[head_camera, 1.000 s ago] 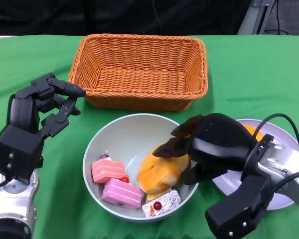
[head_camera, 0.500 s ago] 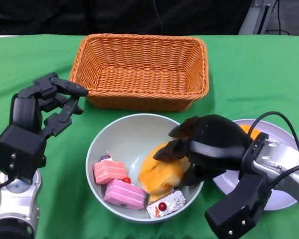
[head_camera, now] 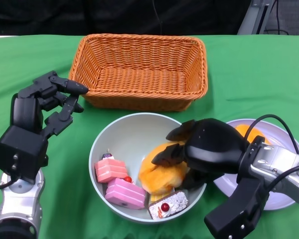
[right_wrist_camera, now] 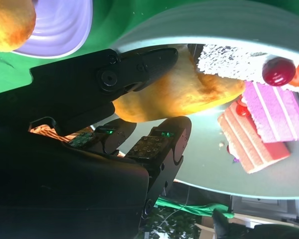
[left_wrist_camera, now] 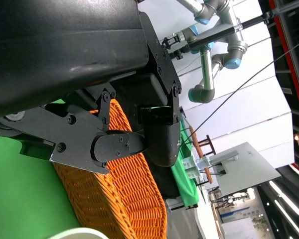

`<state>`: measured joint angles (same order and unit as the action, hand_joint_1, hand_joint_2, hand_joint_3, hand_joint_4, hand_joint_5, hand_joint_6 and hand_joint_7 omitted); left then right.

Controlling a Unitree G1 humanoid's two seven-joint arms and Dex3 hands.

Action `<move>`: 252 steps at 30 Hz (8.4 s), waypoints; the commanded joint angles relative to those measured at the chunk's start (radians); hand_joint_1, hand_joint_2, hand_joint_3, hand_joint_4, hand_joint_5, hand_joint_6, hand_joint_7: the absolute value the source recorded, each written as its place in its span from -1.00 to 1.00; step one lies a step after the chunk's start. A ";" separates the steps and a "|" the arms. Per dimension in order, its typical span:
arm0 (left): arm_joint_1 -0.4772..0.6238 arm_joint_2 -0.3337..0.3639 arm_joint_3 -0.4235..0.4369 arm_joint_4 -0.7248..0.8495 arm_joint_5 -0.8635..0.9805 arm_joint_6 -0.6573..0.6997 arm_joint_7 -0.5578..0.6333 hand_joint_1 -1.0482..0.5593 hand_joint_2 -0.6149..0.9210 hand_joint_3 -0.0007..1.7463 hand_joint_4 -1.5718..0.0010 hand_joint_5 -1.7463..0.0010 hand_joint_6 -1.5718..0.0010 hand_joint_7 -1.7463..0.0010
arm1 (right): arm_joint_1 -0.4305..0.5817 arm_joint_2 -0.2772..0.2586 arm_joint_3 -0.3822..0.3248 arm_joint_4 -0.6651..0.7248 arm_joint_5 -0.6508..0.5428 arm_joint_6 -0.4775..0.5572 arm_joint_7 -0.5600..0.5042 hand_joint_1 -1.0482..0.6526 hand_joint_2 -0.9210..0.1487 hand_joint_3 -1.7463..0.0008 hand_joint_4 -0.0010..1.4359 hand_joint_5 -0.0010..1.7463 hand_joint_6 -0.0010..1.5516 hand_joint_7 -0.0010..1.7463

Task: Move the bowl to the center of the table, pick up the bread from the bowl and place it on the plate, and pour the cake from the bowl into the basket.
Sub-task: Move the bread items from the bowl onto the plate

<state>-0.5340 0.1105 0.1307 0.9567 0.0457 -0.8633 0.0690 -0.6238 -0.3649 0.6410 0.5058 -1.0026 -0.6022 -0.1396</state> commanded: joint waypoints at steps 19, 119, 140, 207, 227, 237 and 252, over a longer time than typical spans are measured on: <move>-0.007 0.004 -0.003 0.002 0.031 -0.024 0.065 0.13 0.86 -0.35 -0.12 -0.55 -0.19 -0.04 | -0.127 0.089 0.118 0.232 -0.059 -0.063 -0.259 -0.27 -0.88 0.99 0.38 -0.94 0.11 -0.97; -0.015 0.083 0.036 0.095 -0.057 -0.011 -0.110 0.17 0.95 -0.49 -0.06 -0.51 -0.15 -0.04 | 0.334 0.036 -0.569 0.024 0.329 -0.163 -0.558 0.22 -0.05 -0.11 0.13 0.86 0.13 0.16; -0.007 0.087 0.037 0.086 -0.057 -0.019 -0.123 0.15 0.95 -0.49 -0.08 -0.50 -0.16 -0.03 | 0.242 0.016 -0.495 0.313 0.296 -0.159 -0.748 0.18 -0.12 -0.01 0.15 0.88 0.17 0.08; -0.007 0.093 0.042 0.101 -0.061 -0.024 -0.144 0.15 0.95 -0.48 -0.08 -0.50 -0.16 0.00 | 0.425 0.021 -0.435 -0.140 0.370 0.376 -0.271 -0.37 -1.00 0.91 0.11 -0.97 0.09 -1.00; -0.009 0.095 0.040 0.100 -0.053 -0.016 -0.131 0.15 0.95 -0.50 -0.08 -0.50 -0.18 0.01 | 0.545 0.003 -0.480 -0.550 0.431 0.616 0.104 -0.43 -1.00 0.77 -0.35 -1.00 -0.30 -1.00; -0.012 0.094 0.044 0.103 -0.062 -0.009 -0.140 0.15 0.96 -0.51 -0.07 -0.50 -0.18 0.01 | 0.547 -0.044 -0.488 -0.745 0.457 0.803 0.394 -0.47 -1.00 0.67 -0.63 -1.00 -0.59 -1.00; -0.011 0.097 0.042 0.104 -0.054 -0.013 -0.135 0.14 0.97 -0.54 -0.08 -0.50 -0.19 0.03 | 0.534 -0.090 -0.479 -0.846 0.437 0.908 0.556 -0.46 -1.00 0.66 -0.66 -1.00 -0.58 -0.98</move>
<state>-0.5369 0.1841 0.1661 1.0547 -0.0029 -0.8785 -0.0657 -0.0817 -0.4398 0.1708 -0.3223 -0.5674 0.2985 0.4086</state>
